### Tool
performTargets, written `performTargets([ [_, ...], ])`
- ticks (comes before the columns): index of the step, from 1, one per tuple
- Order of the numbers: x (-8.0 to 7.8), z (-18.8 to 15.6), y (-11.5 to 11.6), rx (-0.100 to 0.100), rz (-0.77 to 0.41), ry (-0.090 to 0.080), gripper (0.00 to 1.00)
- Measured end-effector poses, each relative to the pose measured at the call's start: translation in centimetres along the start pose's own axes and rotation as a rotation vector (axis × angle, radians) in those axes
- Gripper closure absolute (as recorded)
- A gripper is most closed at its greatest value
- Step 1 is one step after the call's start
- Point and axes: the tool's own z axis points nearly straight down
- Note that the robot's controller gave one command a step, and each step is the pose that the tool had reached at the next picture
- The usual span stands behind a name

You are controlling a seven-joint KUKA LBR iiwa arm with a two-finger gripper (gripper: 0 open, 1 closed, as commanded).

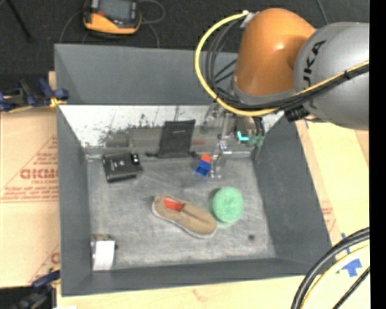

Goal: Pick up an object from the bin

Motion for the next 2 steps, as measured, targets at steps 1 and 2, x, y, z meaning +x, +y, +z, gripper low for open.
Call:
performTargets([
  [1,-0.15,-0.44,0.01,0.000,0.000,-0.008,1.00],
  [2,-0.15,-0.44,0.01,0.000,0.000,-0.008,1.00],
])
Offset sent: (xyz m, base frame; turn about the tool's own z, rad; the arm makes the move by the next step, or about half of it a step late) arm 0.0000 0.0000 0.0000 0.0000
